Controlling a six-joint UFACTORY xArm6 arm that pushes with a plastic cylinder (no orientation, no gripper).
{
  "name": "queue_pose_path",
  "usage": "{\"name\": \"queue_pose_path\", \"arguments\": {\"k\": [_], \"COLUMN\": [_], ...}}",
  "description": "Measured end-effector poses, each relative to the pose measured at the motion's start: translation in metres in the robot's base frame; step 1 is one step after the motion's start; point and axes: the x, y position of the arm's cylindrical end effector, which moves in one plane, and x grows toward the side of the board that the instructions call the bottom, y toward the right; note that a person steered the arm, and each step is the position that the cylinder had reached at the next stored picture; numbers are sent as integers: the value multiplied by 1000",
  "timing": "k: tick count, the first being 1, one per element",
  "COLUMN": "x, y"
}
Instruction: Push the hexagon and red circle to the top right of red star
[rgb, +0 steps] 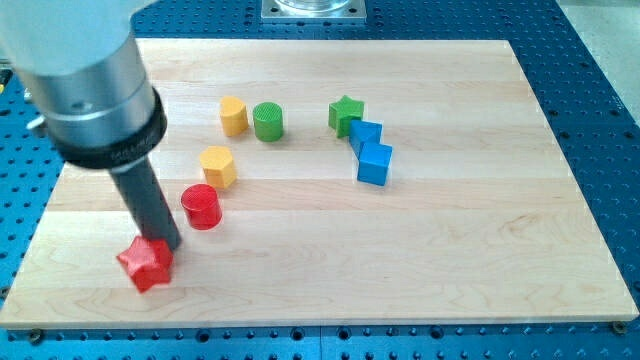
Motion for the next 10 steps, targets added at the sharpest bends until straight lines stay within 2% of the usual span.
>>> {"name": "queue_pose_path", "arguments": {"k": [1, 3, 4, 6, 7, 8, 10], "x": [-11, -85, -88, -206, -186, -141, -134], "y": [13, 13, 6, 4, 11, 36, 68]}}
